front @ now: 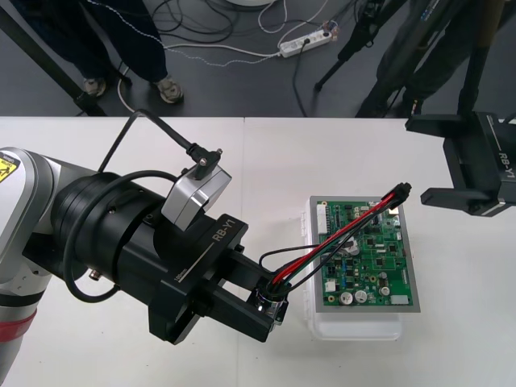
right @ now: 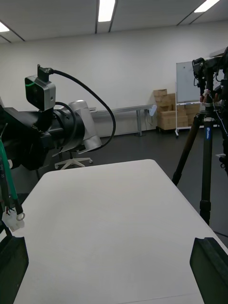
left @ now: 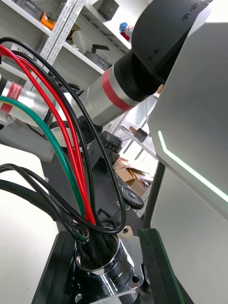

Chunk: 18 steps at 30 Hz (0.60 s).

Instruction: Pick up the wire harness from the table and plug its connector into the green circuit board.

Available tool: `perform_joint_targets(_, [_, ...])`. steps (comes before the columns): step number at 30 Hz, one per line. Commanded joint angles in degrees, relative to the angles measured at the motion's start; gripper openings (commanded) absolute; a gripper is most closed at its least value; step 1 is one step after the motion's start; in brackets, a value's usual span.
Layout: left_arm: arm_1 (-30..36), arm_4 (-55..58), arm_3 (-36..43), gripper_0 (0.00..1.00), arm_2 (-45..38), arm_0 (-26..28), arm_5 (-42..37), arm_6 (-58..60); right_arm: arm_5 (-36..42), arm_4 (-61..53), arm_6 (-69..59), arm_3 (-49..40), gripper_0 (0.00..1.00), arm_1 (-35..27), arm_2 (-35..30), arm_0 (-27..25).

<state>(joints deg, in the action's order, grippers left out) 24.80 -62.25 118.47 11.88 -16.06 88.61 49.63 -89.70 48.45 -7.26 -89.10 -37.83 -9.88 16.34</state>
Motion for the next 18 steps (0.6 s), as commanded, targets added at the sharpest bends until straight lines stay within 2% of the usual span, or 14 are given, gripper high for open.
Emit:
perform_joint_targets(1, [-1.42,1.35,0.53,0.0,1.13,-1.7,1.39,3.02,-0.3,-2.83,-3.9,-0.37,1.0,-2.95,-0.49,-0.35])
perform_joint_targets(8, [-1.42,1.43,0.53,0.0,1.13,-1.79,1.39,3.28,-0.3,-5.99,-5.22,-0.37,1.0,-2.95,0.57,-0.35])
perform_joint_targets(14, [-1.42,1.52,0.53,0.0,1.13,-1.87,1.39,3.46,-0.3,-9.42,-6.19,-0.37,1.0,-3.04,5.14,-0.35])
perform_joint_targets(18, [-1.42,1.52,0.53,0.0,1.04,-1.87,1.39,3.63,-0.3,-9.51,-6.98,-0.37,1.0,-3.04,5.75,-0.35])
